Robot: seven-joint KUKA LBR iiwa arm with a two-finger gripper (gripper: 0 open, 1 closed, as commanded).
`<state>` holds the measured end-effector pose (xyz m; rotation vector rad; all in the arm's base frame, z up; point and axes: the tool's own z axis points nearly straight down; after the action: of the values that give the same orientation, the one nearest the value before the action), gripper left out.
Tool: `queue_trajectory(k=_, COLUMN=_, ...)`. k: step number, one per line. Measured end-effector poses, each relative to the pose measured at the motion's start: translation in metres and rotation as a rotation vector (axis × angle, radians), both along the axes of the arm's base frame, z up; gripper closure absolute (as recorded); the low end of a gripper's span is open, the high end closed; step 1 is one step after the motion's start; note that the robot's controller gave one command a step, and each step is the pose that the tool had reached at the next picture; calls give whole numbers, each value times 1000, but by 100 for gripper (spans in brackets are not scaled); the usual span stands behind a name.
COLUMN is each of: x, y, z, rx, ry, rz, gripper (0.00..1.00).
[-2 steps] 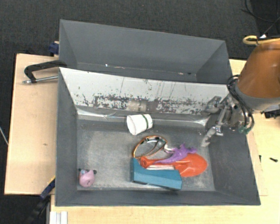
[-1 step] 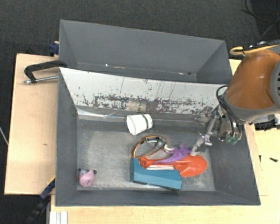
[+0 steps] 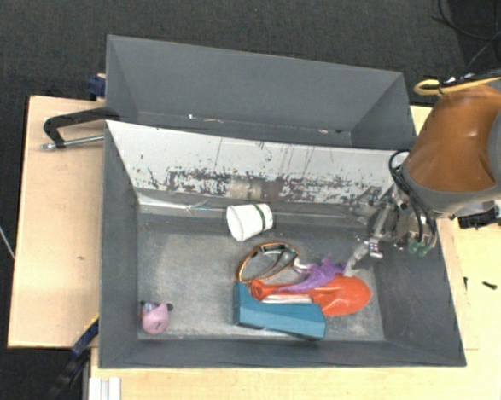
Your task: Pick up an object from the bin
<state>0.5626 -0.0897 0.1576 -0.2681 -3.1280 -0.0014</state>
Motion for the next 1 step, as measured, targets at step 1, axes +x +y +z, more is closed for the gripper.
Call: queue_trajectory(k=1, x=16, y=-18, z=31, rx=1, ry=-5, rz=18, gripper=0)
